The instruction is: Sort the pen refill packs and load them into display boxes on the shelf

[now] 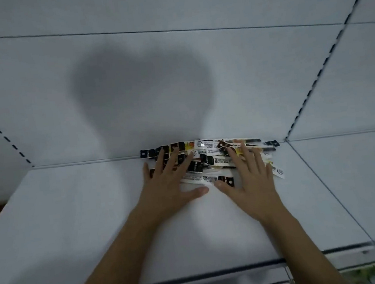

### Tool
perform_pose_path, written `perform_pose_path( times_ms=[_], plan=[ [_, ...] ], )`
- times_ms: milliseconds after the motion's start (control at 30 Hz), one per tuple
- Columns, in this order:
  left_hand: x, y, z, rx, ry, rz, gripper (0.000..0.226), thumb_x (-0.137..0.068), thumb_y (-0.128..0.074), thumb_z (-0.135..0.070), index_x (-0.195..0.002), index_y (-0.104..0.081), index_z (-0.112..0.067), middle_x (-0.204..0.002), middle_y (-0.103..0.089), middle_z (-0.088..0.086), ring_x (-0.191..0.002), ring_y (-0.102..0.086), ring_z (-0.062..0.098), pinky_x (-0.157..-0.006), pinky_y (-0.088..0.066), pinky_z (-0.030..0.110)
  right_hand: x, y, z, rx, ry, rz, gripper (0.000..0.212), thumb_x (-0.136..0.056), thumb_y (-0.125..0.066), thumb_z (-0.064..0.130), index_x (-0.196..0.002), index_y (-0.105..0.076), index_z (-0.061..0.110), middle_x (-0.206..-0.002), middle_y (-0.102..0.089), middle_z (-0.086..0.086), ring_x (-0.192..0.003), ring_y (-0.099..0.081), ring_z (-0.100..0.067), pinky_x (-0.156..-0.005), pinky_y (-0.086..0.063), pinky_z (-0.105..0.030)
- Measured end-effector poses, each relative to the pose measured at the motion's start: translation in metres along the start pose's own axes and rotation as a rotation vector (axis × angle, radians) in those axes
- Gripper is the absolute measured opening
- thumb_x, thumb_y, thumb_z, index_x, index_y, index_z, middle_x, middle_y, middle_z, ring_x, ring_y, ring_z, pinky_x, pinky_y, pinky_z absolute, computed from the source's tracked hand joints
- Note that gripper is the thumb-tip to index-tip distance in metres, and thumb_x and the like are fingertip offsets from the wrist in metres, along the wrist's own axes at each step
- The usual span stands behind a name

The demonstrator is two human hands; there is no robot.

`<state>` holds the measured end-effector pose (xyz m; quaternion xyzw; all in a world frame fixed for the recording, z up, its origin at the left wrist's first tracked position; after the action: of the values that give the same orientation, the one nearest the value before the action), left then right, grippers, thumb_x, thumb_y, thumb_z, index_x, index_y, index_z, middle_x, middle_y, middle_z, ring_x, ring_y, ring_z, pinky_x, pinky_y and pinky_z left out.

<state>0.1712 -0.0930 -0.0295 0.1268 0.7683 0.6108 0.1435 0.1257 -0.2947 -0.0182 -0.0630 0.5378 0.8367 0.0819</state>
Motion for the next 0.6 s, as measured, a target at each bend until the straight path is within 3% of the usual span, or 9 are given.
perform_pose_path(
  times_ms=[67,167,267,333,400,467,600],
  plan=[
    [-0.002,-0.005,0.002,-0.013,0.002,0.027,0.092,-0.071,-0.019,-0.093,-0.149,0.008,-0.053,-0.162,0.017,-0.012,-0.148,0.022,0.019,-0.117,0.007,0.059,-0.002,-0.009,-0.003,0.092,-0.04,0.068,0.091,-0.072,-0.017,0.094,-0.15,0.006,0.054,-0.162,0.017,0.018,-0.149,0.021,-0.015,-0.118,0.007,-0.055],
    [-0.004,-0.001,0.003,0.039,-0.039,-0.068,0.073,-0.085,-0.035,-0.078,-0.15,-0.014,-0.05,-0.164,0.002,-0.01,-0.151,0.01,0.022,-0.115,0.002,0.059,-0.004,-0.013,-0.003,0.169,-0.07,0.064,0.083,-0.079,-0.022,0.086,-0.152,-0.007,0.05,-0.163,0.008,0.018,-0.151,0.015,-0.015,-0.12,0.004,-0.055],
    [-0.002,0.009,0.004,0.164,-0.085,-0.261,0.043,-0.088,-0.063,-0.05,-0.129,-0.059,-0.035,-0.148,-0.042,0.0,-0.142,-0.028,0.031,-0.111,-0.021,0.064,0.0,-0.005,0.001,0.172,-0.048,-0.076,0.062,-0.089,-0.032,0.07,-0.145,-0.038,0.043,-0.159,-0.027,0.012,-0.15,-0.015,-0.02,-0.117,-0.018,-0.058],
    [-0.001,0.011,0.004,0.164,-0.125,-0.397,0.033,-0.079,-0.078,-0.039,-0.108,-0.071,-0.026,-0.121,-0.06,0.002,-0.119,-0.051,0.032,-0.099,-0.038,0.061,0.002,0.005,0.006,0.164,0.005,-0.219,0.045,-0.091,-0.044,0.05,-0.132,-0.054,0.035,-0.143,-0.05,0.01,-0.135,-0.04,-0.023,-0.103,-0.038,-0.056],
    [0.001,0.014,0.003,0.15,-0.141,-0.468,0.028,-0.078,-0.076,-0.038,-0.1,-0.072,-0.023,-0.108,-0.061,0.0,-0.104,-0.055,0.028,-0.094,-0.044,0.051,0.004,0.008,0.009,0.164,0.09,-0.32,0.037,-0.089,-0.059,0.024,-0.125,-0.059,0.029,-0.129,-0.058,0.006,-0.117,-0.05,-0.024,-0.088,-0.045,-0.046],
    [0.003,0.022,-0.001,0.133,-0.15,-0.547,0.027,-0.083,-0.06,-0.042,-0.097,-0.069,-0.02,-0.107,-0.06,-0.001,-0.101,-0.055,0.025,-0.088,-0.042,0.044,0.004,0.007,0.009,0.094,0.167,-0.352,0.045,-0.082,-0.062,0.0,-0.123,-0.062,0.02,-0.122,-0.059,0.0,-0.106,-0.052,-0.025,-0.084,-0.044,-0.04],
    [0.005,0.032,-0.003,0.103,-0.083,-0.621,0.031,-0.088,-0.045,-0.041,-0.094,-0.066,-0.019,-0.104,-0.062,-0.002,-0.098,-0.054,0.024,-0.081,-0.038,0.038,0.005,0.013,0.003,-0.115,0.185,-0.386,0.039,-0.081,-0.063,-0.012,-0.115,-0.067,0.007,-0.113,-0.058,-0.006,-0.105,-0.052,-0.022,-0.09,-0.046,-0.033]
  ],
)
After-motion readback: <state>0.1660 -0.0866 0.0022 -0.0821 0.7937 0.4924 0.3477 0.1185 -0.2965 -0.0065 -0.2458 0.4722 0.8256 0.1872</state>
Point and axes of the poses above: each hand's wrist, its own x-axis away from the middle knuckle, its own y-axis out of the back of the hand, z = x × y, the point moved 6 cm from there along -x, towards the middle knuckle
